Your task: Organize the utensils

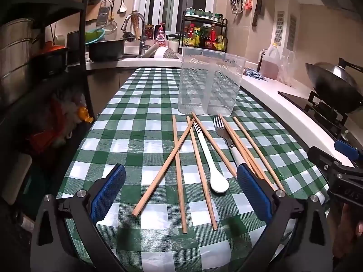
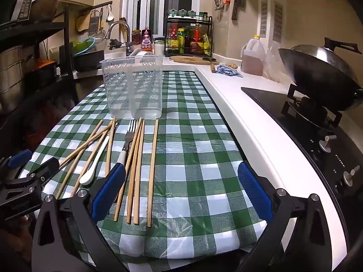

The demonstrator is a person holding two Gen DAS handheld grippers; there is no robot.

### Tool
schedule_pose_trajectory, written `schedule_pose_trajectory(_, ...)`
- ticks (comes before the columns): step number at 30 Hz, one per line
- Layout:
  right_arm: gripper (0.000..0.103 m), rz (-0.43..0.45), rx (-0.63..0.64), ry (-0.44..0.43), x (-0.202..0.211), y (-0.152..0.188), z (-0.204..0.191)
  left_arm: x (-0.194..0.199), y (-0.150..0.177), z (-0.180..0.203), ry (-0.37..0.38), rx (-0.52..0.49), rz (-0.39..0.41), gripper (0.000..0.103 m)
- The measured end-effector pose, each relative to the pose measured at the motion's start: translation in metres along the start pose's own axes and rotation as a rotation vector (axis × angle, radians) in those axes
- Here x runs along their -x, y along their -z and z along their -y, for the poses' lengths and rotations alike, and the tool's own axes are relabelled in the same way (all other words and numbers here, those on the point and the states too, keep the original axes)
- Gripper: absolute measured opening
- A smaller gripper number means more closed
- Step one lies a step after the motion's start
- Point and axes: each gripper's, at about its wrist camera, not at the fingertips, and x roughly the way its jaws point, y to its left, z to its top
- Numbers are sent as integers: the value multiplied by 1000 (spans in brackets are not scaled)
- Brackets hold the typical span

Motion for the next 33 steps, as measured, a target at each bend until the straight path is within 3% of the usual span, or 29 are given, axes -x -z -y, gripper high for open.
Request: schedule_pose_trajectory(33,97,4,7,-7,4,0,-4,6,-4,4,11,-17,35,93)
